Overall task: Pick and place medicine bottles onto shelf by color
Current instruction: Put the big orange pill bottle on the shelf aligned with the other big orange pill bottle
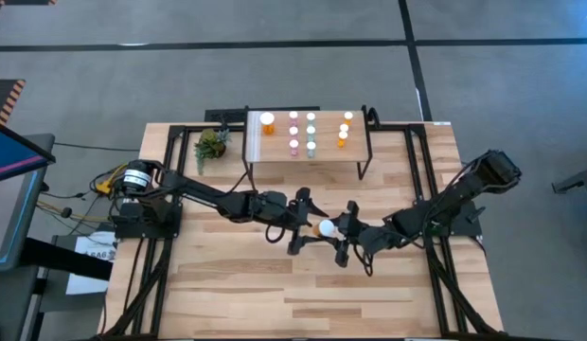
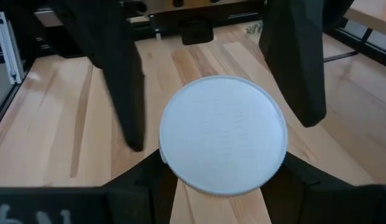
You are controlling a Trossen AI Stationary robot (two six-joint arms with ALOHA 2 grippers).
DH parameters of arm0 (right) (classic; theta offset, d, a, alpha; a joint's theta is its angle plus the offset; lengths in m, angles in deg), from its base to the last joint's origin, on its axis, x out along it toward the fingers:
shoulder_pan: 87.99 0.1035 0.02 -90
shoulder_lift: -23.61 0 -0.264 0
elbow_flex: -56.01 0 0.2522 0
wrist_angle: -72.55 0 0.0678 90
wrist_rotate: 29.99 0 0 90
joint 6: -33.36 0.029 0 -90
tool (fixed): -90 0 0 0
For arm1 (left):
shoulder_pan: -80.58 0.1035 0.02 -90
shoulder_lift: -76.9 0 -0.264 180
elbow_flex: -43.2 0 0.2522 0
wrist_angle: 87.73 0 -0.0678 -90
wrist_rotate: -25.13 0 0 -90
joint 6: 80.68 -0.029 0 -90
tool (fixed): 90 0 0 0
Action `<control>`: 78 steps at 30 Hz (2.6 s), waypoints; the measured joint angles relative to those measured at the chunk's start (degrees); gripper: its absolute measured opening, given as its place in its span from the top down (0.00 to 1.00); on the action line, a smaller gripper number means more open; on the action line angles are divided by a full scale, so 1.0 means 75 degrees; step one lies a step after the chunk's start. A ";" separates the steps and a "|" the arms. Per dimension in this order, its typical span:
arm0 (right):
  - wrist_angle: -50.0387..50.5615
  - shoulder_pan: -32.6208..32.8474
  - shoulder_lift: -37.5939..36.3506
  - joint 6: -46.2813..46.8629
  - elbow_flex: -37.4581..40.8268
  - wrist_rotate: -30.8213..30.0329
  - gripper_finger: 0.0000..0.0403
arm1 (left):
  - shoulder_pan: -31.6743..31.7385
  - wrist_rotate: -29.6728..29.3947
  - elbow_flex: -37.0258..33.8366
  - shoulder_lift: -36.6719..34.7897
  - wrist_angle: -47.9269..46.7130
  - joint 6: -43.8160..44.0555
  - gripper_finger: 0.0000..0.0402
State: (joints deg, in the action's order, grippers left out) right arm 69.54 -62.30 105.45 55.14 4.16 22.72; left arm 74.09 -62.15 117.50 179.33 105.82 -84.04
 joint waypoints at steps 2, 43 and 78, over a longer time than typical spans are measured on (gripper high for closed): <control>-0.0003 0.0003 -0.0001 -0.0001 0.0000 0.0008 0.49 | 0.0003 -0.0055 0.0000 0.0000 -0.0021 0.0002 0.25; 0.0434 0.0098 -0.0029 0.0293 0.0000 0.0009 0.37 | 0.0019 -0.0256 -0.0011 -0.0184 -0.0209 0.0201 0.53; 0.2355 0.1309 -0.1375 0.1125 0.0003 -0.1435 0.37 | 0.1240 -0.7142 -0.2446 -0.3206 0.0755 0.0511 0.53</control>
State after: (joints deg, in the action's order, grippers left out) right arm 87.20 -52.49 95.13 63.58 4.19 11.96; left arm 83.40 -115.72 99.15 155.29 111.48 -80.21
